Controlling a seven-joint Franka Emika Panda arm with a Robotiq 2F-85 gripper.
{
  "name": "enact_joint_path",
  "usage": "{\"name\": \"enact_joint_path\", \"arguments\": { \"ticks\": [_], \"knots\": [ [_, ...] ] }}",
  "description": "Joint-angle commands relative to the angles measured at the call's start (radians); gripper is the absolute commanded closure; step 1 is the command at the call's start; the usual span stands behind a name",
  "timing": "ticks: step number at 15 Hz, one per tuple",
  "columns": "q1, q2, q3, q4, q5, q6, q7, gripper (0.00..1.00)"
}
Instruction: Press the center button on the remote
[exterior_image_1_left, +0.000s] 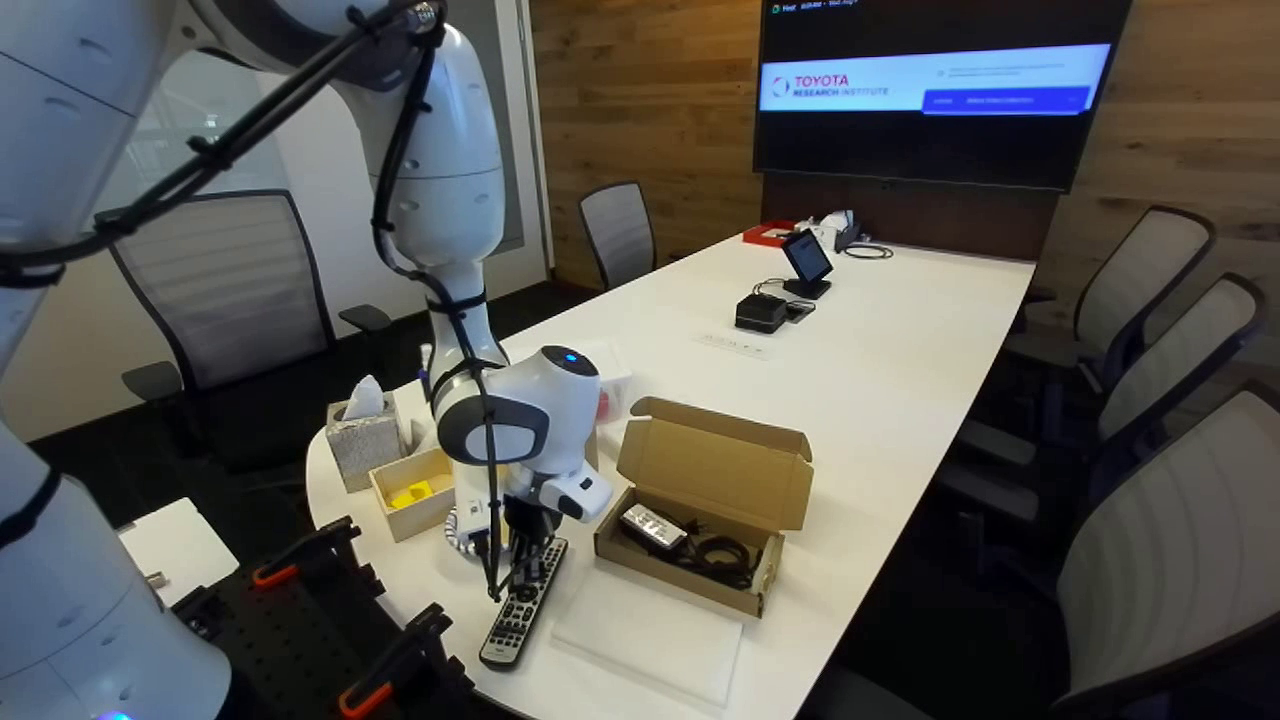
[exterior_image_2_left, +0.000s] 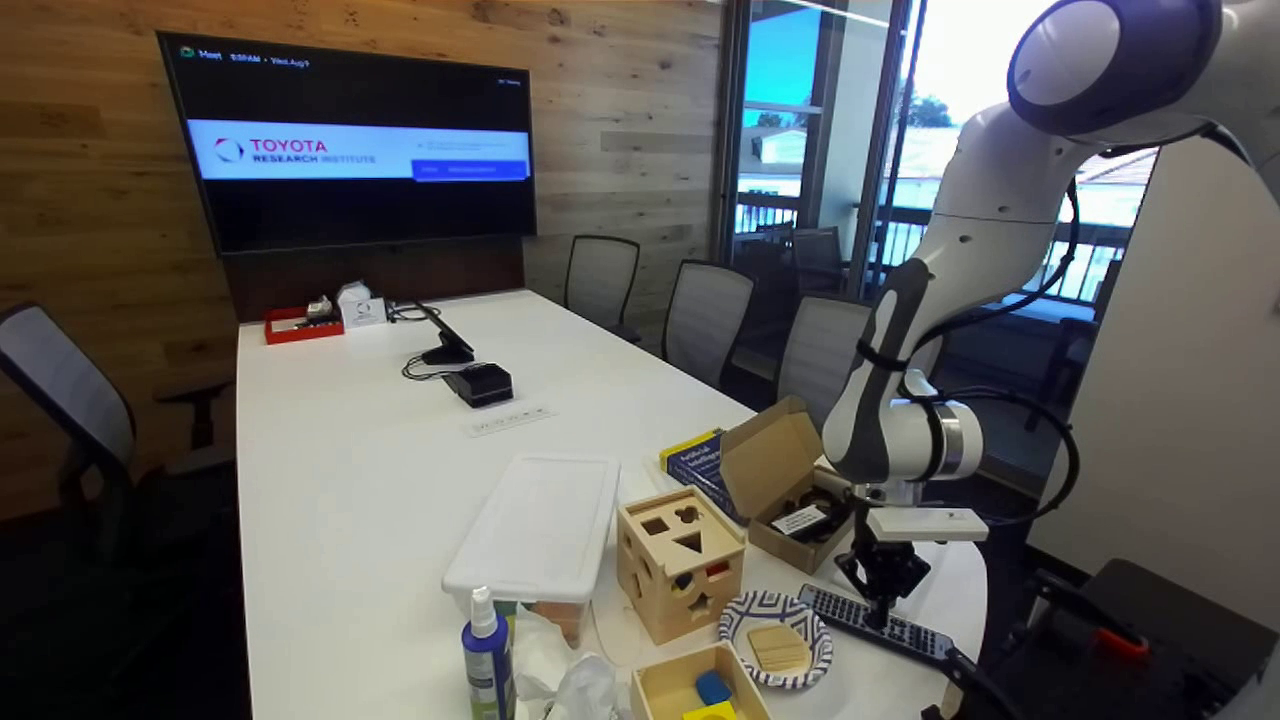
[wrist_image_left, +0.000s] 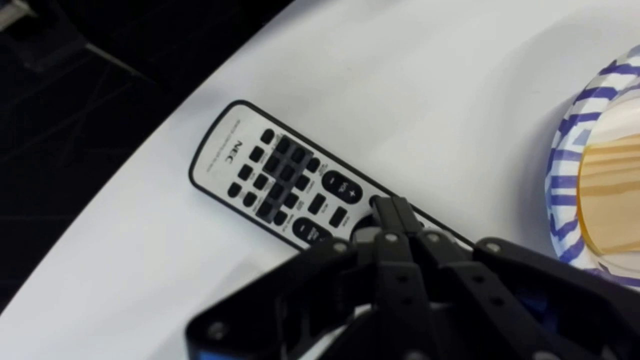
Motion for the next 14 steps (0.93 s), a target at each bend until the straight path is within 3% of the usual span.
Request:
{"name": "enact_joint_path", "arguments": {
  "ticks": [1,14],
  "knots": [
    [0.020,-0.004,-0.021,0.009,-0.025,-0.023,0.053,1.00],
    [0.037,0.039,-0.041,0.067,-0.043,-0.053,0.072,1.00]
  ]
}}
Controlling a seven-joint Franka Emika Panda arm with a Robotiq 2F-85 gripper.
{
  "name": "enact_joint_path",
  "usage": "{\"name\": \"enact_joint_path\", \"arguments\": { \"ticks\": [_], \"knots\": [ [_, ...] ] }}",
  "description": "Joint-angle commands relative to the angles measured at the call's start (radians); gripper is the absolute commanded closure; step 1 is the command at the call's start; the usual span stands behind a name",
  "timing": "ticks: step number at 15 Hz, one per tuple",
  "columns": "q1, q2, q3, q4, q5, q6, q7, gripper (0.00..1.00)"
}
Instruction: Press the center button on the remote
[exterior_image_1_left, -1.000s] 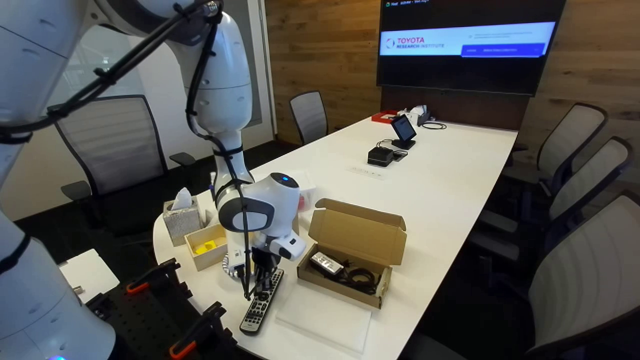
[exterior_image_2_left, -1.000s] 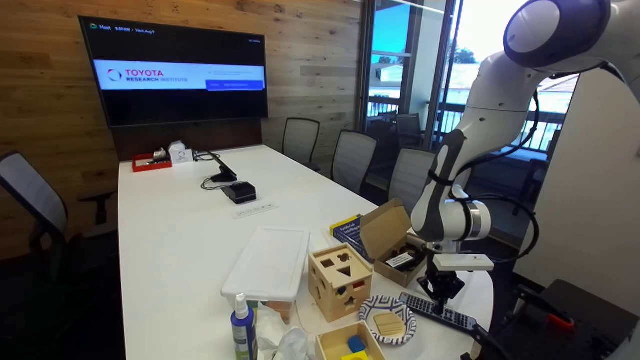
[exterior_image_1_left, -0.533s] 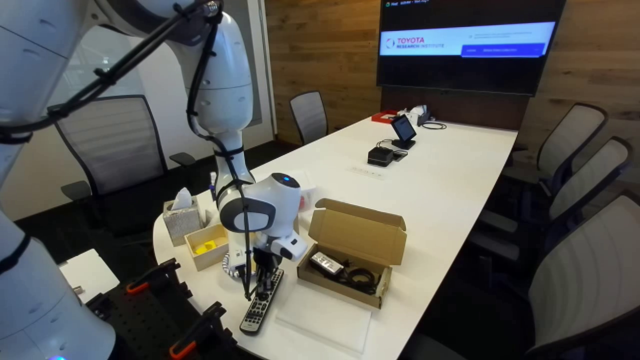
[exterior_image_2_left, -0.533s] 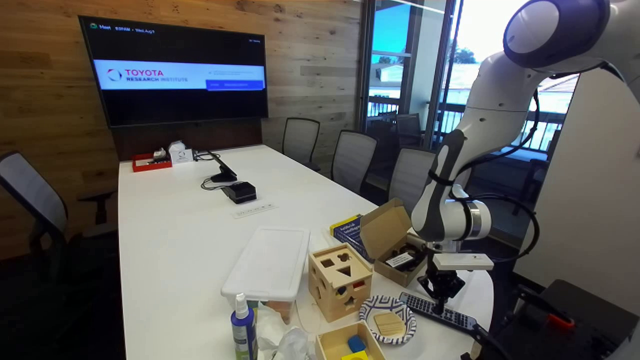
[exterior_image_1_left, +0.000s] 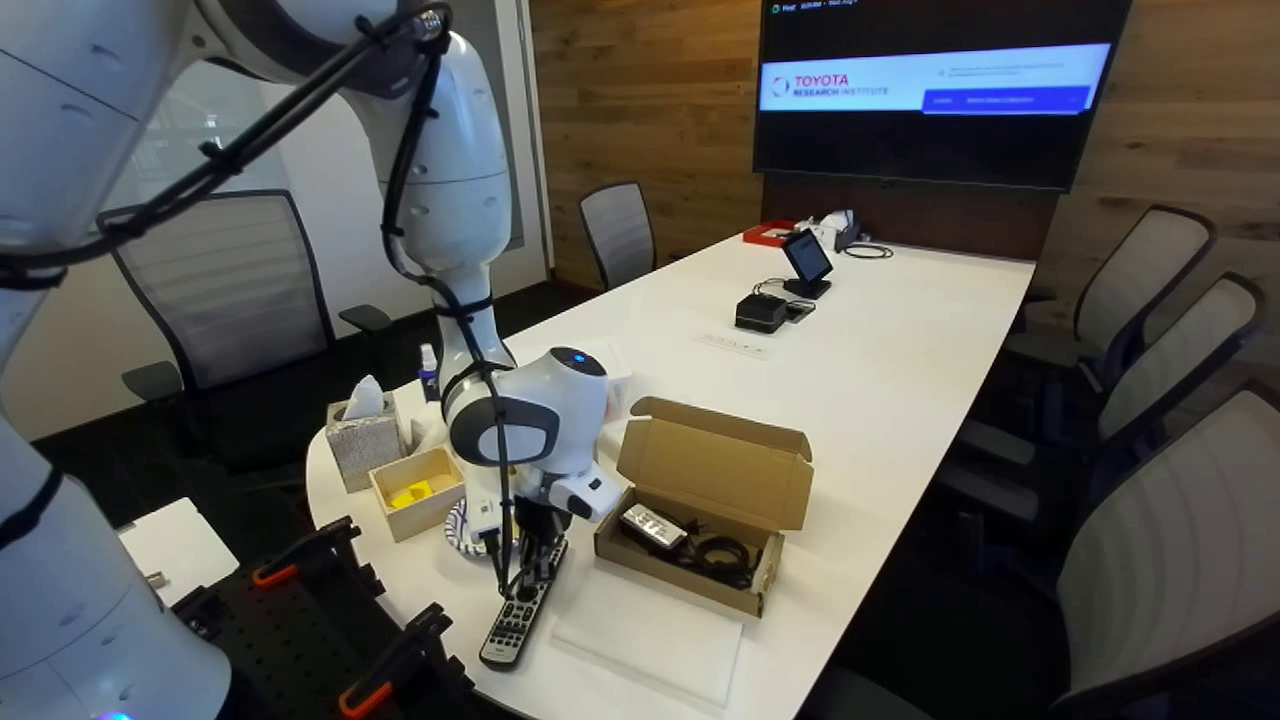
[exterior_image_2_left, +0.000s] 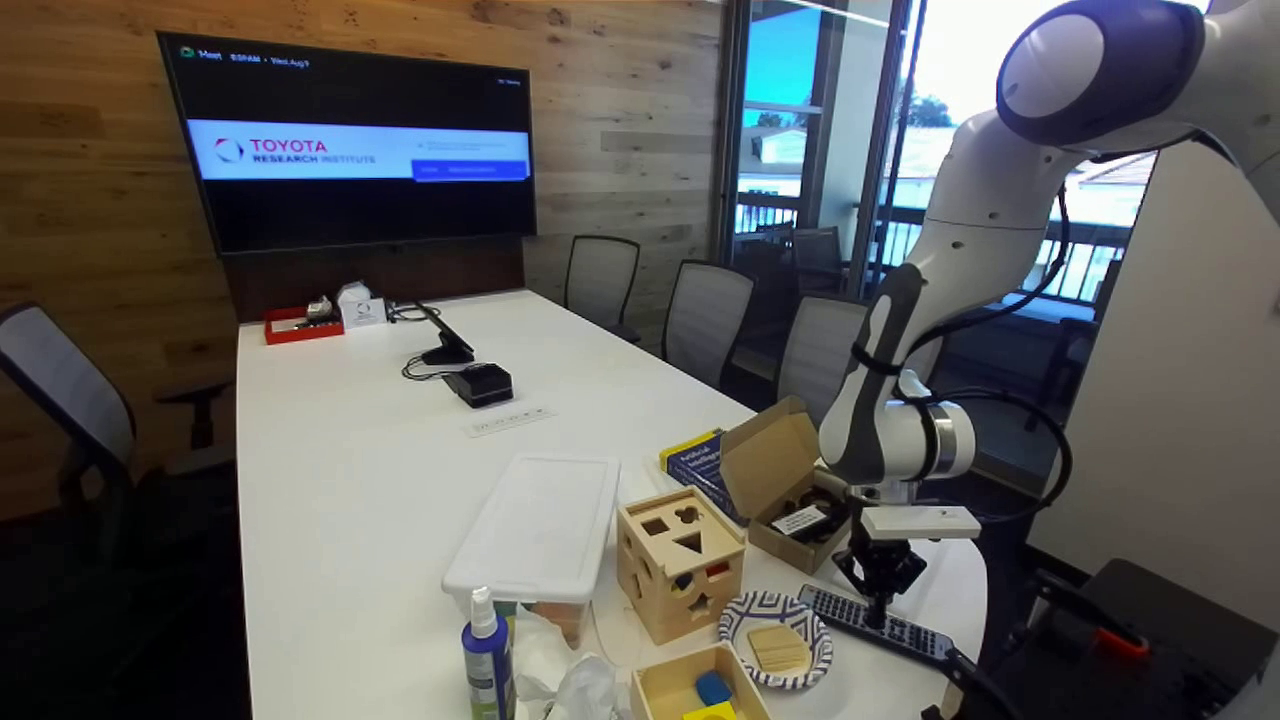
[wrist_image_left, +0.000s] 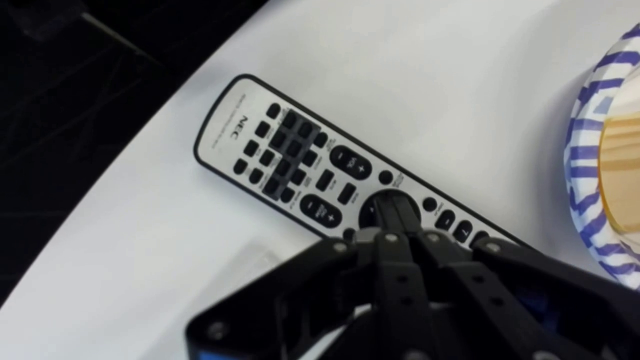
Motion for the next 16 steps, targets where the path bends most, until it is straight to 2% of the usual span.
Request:
{"name": "enact_joint_path", "arguments": {
  "ticks": [1,9,16],
  "knots": [
    [0.006,0.021,-0.003,0.033,-0.021,-0.037,0.033,1.00],
    [0.037,0.065,-0.014,0.072,-0.023,-0.075,0.063,1.00],
    [0.107,0.104,-0.053,0.124,-0.023,-0.157,0.179,1.00]
  ]
}}
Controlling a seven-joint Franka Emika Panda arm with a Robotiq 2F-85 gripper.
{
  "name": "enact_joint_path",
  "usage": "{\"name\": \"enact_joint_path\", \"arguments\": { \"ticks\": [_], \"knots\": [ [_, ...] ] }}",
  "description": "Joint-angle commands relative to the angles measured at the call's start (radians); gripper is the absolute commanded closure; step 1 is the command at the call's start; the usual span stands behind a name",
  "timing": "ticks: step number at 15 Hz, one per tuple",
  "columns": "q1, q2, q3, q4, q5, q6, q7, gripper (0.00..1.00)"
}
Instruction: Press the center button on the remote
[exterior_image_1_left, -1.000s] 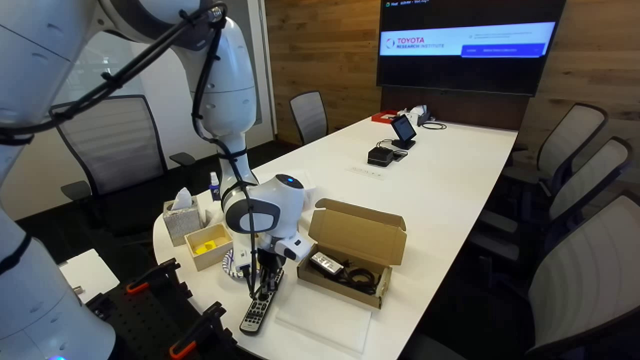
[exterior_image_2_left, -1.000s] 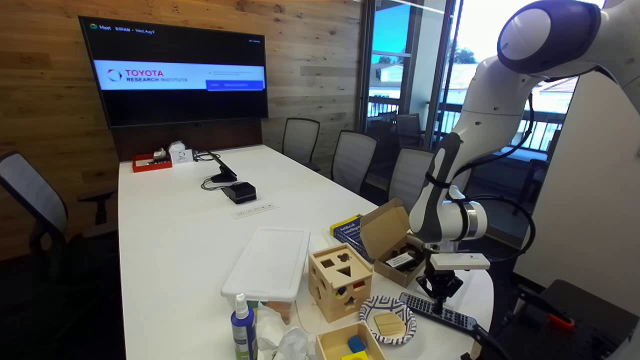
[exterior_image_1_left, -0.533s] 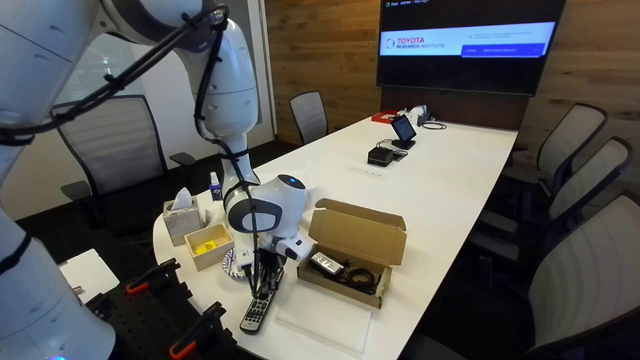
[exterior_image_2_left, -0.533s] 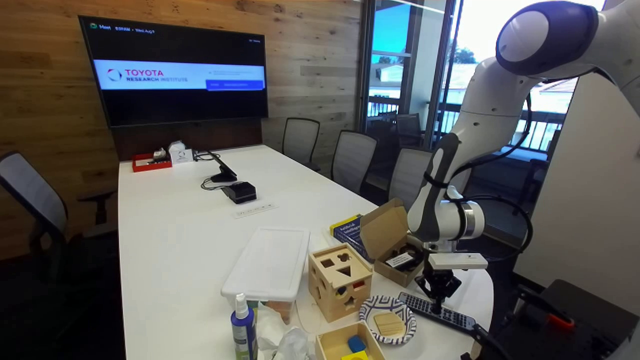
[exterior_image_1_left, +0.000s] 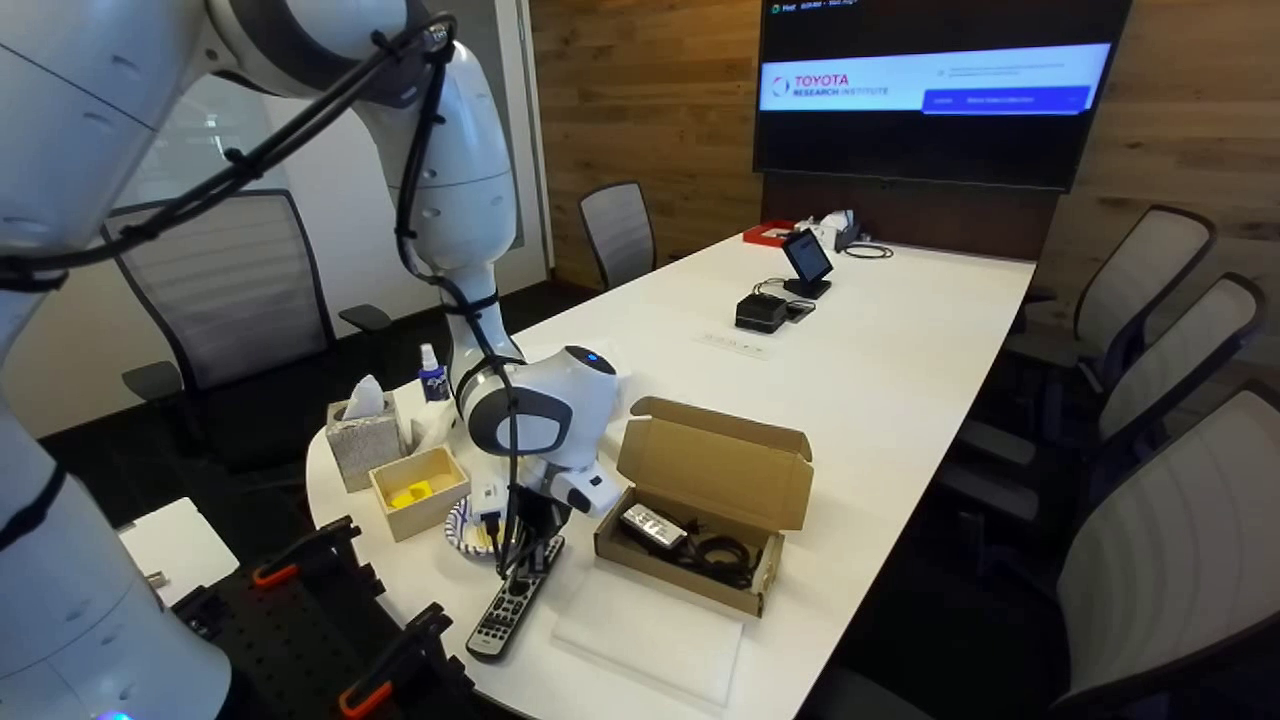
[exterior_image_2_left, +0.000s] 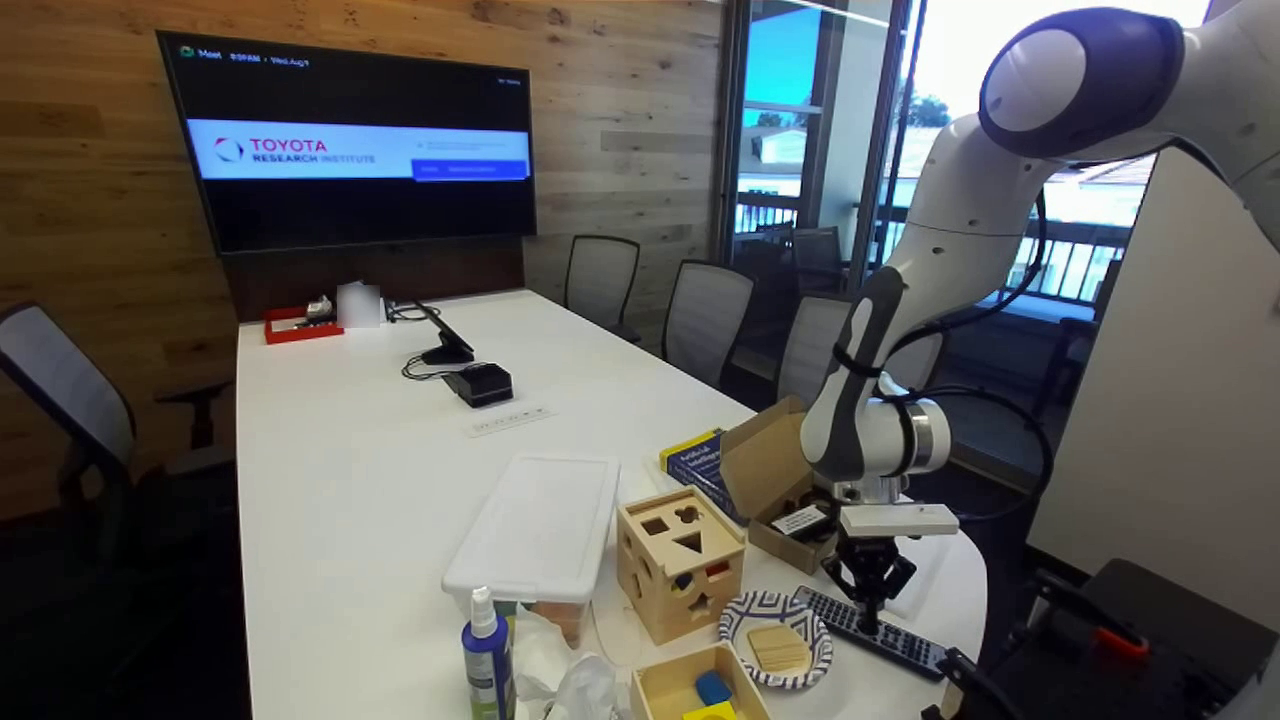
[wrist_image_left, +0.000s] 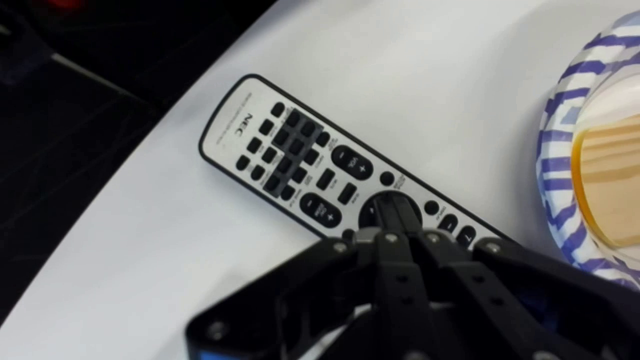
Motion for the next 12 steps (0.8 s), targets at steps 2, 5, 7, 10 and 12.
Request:
{"name": "enact_joint_path", "arguments": {
  "ticks": [2,5,7,10,12],
  "knots": [
    [0.057,0.083,-0.027,0.061,-0.010,-0.027,0.103,1.00],
    [0.069,0.086,-0.026,0.063,-0.002,-0.029,0.134,1.00],
    [0.070,0.084,-0.022,0.062,0.003,-0.024,0.146,1.00],
    [0.055,0.100,-0.006,0.070,0.016,-0.015,0.142,1.00],
    [0.052,0.102,-0.003,0.073,0.020,-0.010,0.140,1.00]
  ]
}}
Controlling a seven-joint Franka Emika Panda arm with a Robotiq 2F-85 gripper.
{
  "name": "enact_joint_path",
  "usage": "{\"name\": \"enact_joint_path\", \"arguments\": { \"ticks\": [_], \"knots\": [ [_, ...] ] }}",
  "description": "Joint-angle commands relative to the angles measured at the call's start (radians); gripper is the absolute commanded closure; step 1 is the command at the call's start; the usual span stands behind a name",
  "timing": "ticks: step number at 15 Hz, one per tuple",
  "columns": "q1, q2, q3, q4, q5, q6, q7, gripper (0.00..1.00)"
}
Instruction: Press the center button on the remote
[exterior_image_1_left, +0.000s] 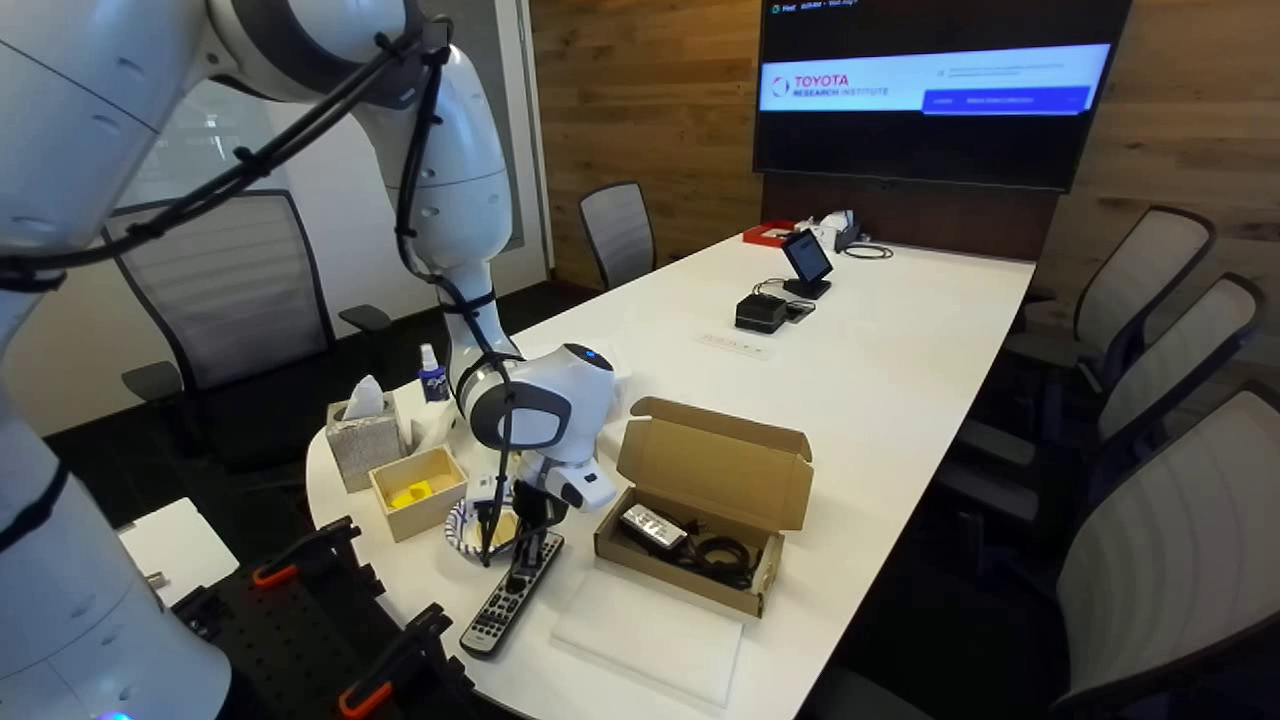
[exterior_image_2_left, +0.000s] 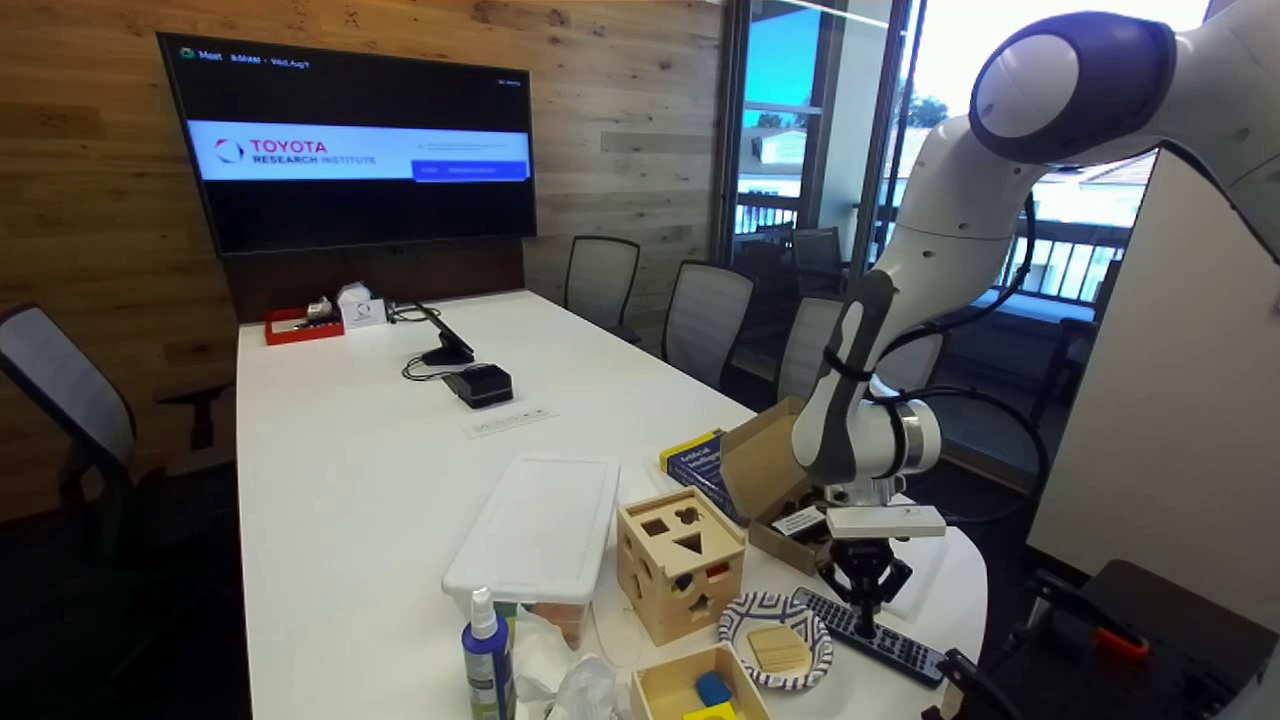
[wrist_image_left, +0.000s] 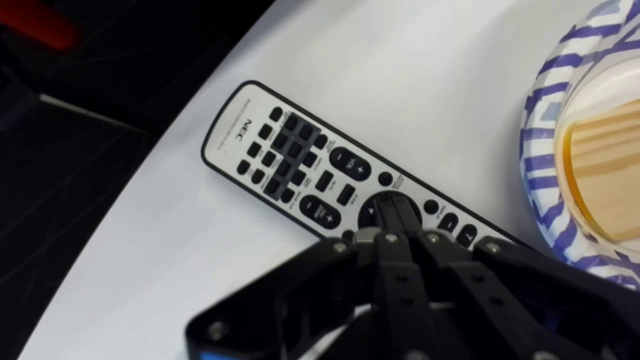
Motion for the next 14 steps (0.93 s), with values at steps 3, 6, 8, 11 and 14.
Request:
{"name": "enact_joint_path", "arguments": {
  "ticks": [3,6,8,11,14],
  "knots": [
    [0.006,0.046,0.008,0.026,0.014,0.025,0.025,1.00],
    [0.004,-0.015,-0.003,-0.013,0.006,0.009,0.017,1.00],
    [0.007,-0.054,-0.011,-0.033,-0.009,-0.021,0.008,1.00],
    [0.006,-0.120,-0.011,-0.071,-0.014,-0.058,0.002,1.00],
    [0.005,-0.208,-0.013,-0.118,-0.020,-0.098,-0.007,1.00]
  ]
}}
